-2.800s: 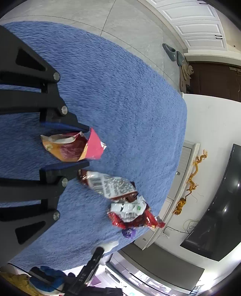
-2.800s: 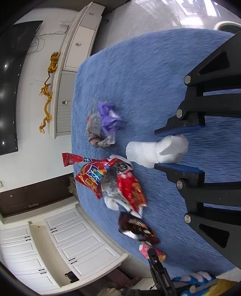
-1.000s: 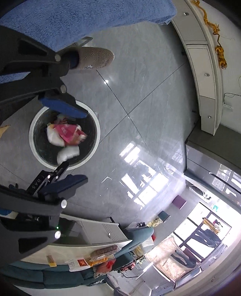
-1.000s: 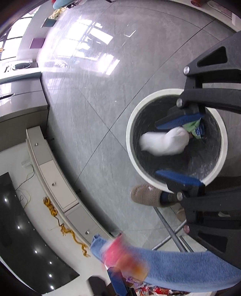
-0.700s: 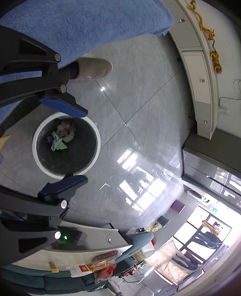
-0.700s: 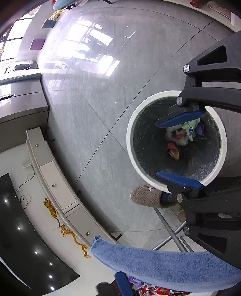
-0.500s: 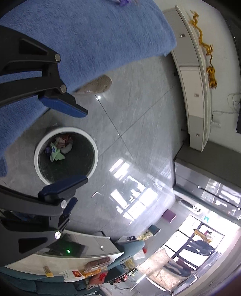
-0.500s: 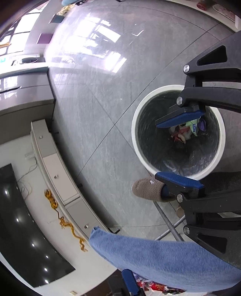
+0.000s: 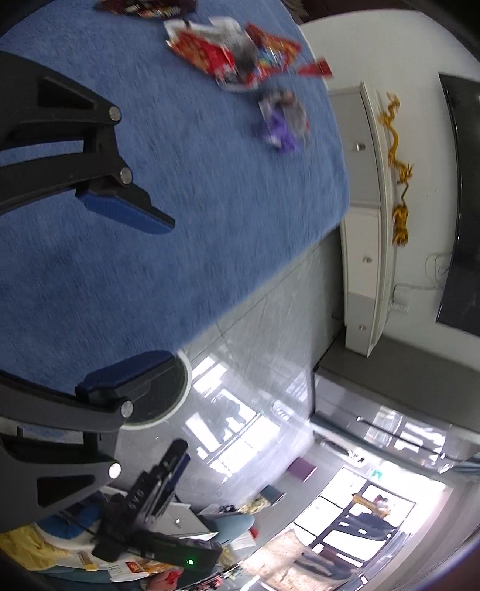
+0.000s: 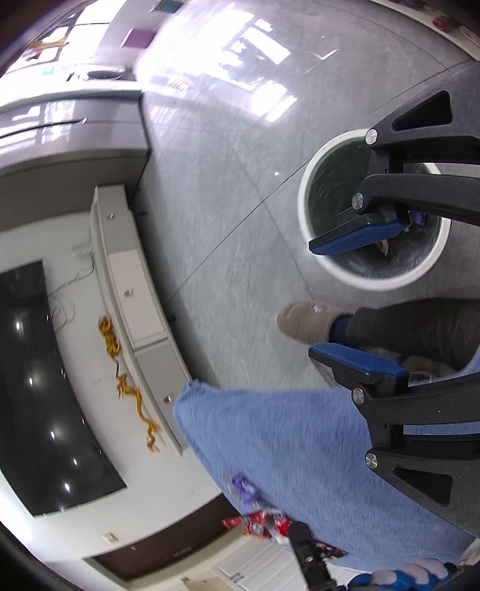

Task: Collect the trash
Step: 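Grasp the brown chip bag with the left tool while the right grasps a red-white bag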

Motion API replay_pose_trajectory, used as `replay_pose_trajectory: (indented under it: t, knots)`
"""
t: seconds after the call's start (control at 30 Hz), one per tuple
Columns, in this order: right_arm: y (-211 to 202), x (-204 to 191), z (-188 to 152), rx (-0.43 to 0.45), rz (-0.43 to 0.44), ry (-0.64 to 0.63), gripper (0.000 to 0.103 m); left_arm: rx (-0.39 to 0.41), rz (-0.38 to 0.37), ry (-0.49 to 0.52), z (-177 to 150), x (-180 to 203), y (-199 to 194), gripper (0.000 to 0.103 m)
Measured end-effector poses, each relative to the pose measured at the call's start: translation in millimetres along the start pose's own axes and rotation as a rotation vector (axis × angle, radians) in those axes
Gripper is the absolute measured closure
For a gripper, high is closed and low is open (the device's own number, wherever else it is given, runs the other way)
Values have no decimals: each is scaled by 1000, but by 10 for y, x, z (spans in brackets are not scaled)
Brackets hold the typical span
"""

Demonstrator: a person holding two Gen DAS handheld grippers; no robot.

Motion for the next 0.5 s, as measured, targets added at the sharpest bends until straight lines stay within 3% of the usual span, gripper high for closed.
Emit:
replay_pose_trajectory:
  t: [0.5]
  knots:
    - [83, -1245, 76, -48, 143, -203, 56, 143, 185, -213, -414, -1522, -828, 36]
Point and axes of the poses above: each gripper's, at about its wrist camera, not at the fingertips, and y roughly the way its jaws point, x to its right, z to its top, the point moved 4 cm from there along y, roughly the way its jaws point, and after that the axes turned 1 degree about x, right-handed, at the moved point
